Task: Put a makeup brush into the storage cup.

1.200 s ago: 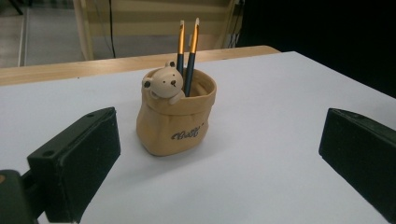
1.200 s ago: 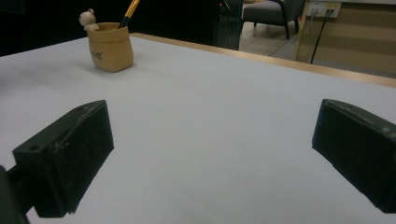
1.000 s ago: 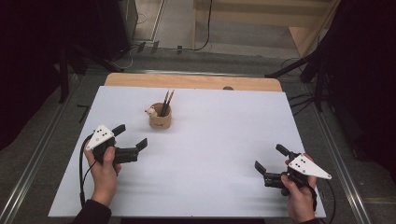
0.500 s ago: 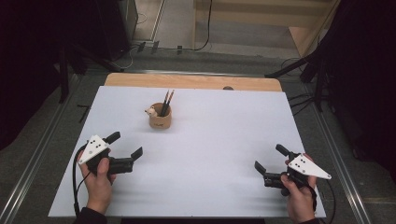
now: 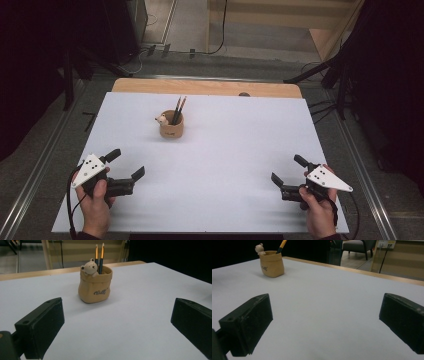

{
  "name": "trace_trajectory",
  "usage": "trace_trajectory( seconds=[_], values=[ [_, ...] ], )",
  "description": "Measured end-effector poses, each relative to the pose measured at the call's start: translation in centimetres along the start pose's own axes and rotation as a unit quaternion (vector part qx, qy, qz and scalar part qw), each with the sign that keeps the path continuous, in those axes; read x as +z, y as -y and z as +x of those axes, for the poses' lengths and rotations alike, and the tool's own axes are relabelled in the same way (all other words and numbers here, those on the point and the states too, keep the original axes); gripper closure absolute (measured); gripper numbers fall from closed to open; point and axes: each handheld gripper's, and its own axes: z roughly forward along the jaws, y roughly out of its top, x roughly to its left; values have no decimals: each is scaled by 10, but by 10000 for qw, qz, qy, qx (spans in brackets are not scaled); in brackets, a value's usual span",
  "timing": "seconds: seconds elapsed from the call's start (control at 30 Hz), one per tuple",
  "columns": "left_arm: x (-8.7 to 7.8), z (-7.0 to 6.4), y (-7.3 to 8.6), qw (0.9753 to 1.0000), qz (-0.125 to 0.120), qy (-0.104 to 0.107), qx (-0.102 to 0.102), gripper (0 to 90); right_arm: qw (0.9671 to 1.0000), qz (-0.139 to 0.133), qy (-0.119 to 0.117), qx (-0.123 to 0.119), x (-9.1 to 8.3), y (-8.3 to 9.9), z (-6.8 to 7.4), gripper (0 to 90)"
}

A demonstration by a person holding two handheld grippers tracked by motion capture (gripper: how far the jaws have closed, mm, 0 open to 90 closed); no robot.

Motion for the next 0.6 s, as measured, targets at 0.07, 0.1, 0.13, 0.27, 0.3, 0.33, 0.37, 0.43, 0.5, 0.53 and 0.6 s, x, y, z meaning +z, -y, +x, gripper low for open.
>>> trace_trajectory(
  seconds=[0.07, 0.1, 0.13, 0.27, 0.3, 0.33, 0.37, 0.43, 0.5, 0.53, 0.6],
  values=[
    [-3, 0, 1, 10000, -37, 18, -55, 0, 10000, 3, 5, 16, 0, 0, 0, 0],
    [-4, 0, 2, 10000, -41, 17, -48, 0, 10000, 6, 4, 20, 0, 0, 0, 0],
    [-6, 0, 2, 10000, -61, 18, -66, 0, 10000, 7, 4, 16, 0, 0, 0, 0],
    [-12, 1, 4, 10000, -62, -61, -15, 0, 10000, 9, 6, 1, 0, 0, 0, 0],
    [-13, 1, 5, 9999, -93, -62, -29, 0, 10000, 7, 9, -2, 0, 0, 0, 0],
    [-14, 1, 5, 9999, -84, -76, -23, 0, 10000, 10, 7, 3, 0, 1, 0, 0],
    [-16, 1, 5, 9999, -97, -80, -36, 0, 10000, 9, 9, 7, 0, 1, -1, 0],
    [-18, 1, 5, 9999, -134, -67, -63, 0, 10000, 7, 7, 5, 0, 1, -1, 0],
    [-21, 1, 6, 9998, -153, -35, -99, 0, 10000, 7, 4, 4, 1, 1, -1, 0],
    [-23, 1, 6, 9998, -146, -22, -106, 0, 10000, 9, 5, -1, 1, 1, -1, 0],
    [-25, 1, 8, 9998, -147, -34, -99, 0, 10000, 16, 6, 2, 1, 1, 0, 0]
  ],
)
